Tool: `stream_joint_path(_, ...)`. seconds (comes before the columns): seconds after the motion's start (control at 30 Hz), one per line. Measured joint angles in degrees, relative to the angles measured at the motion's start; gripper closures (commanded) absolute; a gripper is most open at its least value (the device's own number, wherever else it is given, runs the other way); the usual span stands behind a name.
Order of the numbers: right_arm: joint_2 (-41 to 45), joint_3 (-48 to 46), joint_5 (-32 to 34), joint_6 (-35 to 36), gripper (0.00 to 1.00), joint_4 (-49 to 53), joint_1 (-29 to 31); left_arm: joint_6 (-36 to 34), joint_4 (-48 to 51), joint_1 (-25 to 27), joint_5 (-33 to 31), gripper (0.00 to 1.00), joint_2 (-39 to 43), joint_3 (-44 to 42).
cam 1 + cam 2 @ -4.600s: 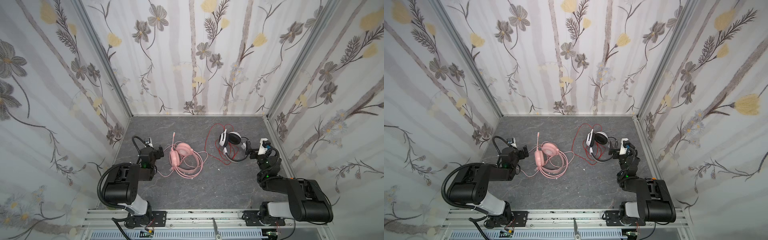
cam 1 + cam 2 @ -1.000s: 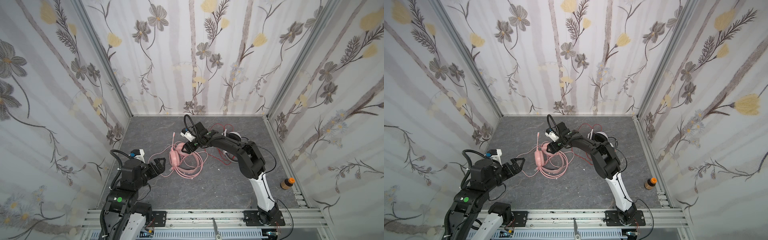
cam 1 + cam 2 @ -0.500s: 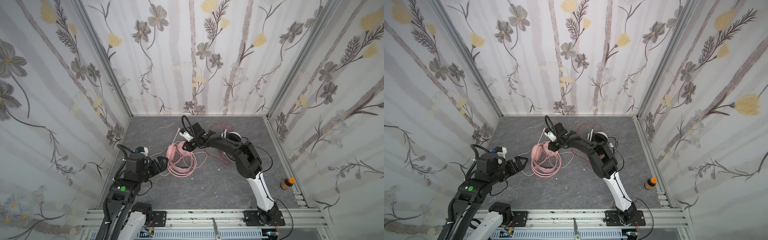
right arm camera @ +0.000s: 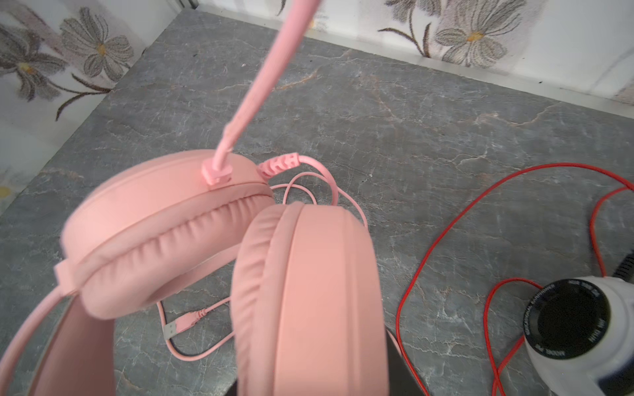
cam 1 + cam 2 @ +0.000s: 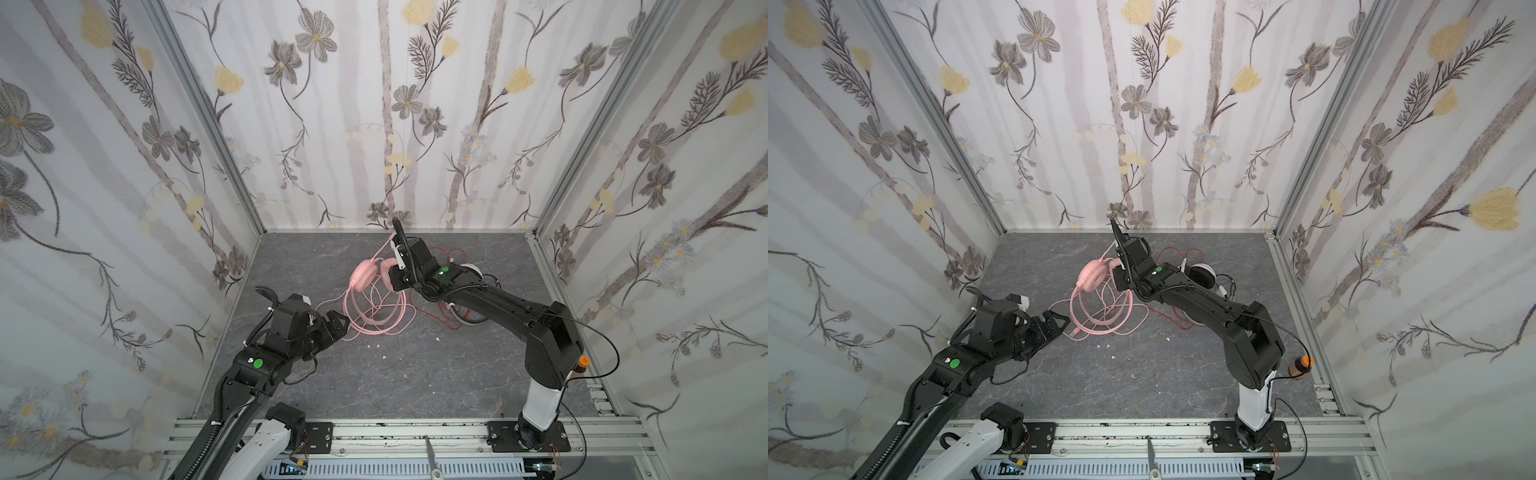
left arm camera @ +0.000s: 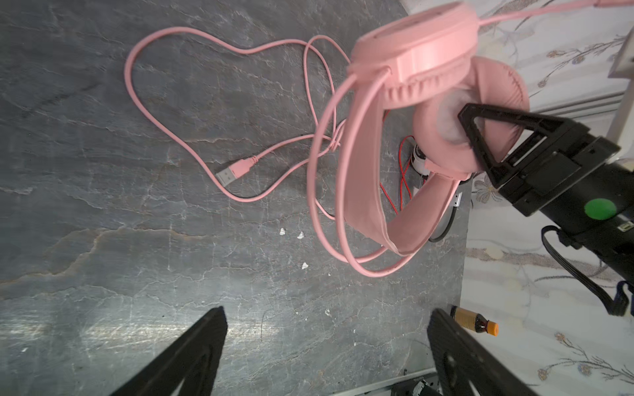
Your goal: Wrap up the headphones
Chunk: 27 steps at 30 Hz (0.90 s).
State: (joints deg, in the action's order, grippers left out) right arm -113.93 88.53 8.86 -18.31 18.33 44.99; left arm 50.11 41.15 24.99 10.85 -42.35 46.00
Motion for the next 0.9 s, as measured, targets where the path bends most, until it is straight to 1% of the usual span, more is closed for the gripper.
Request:
stream_joint_path(0.07, 1.3, -0.9, 3.4, -1.5, 0.73, -0.1, 0.9, 2.3, -1.5, 3.7, -2.0, 0.05, -2.9, 1.4)
stream_joint_path(0.13, 2.3, -1.8, 5.6, -2.8, 0.74, -0.3, 1.5, 4.4, -1.9, 6.3, -4.2, 0.03, -5.8, 2.8)
stream_joint_path(0.2, 3.1, -2.5, 7.5, -3.8, 0.75, -0.6, 1.7, 6.2, -1.7, 8.0, -6.3, 0.02, -9.2, 4.8)
stream_joint_path(0.23, 3.5, -2.9, 8.3, -4.2, 0.77, -0.6, 1.9, 7.2, -1.7, 8.8, -7.4, 0.02, -11.1, 5.9)
stream_joint_path(0.43, 5.0, -4.5, 12.1, -5.5, 0.78, -0.6, 3.0, 12.0, 0.9, 11.1, -12.4, 0.03, -20.7, 11.8)
stream_joint_path(0.63, 6.7, -5.6, 11.6, -6.3, 0.77, -1.5, 4.3, 14.9, 1.5, 12.7, -14.3, 0.03, -25.7, 13.4)
stream_joint_path(0.73, 7.1, -6.1, 11.7, -6.7, 0.77, -2.3, 4.3, 16.3, 1.4, 13.3, -14.5, 0.07, -26.8, 13.4)
stream_joint_path(0.83, 7.3, -6.3, 11.9, -7.2, 0.78, -2.7, 4.4, 17.6, 1.3, 13.7, -14.9, 0.16, -27.6, 13.0)
stream_joint_path(0.9, 7.8, -6.5, 12.1, -7.2, 0.78, -3.2, 4.4, 18.3, 0.9, 13.9, -15.0, 0.2, -27.8, 12.3)
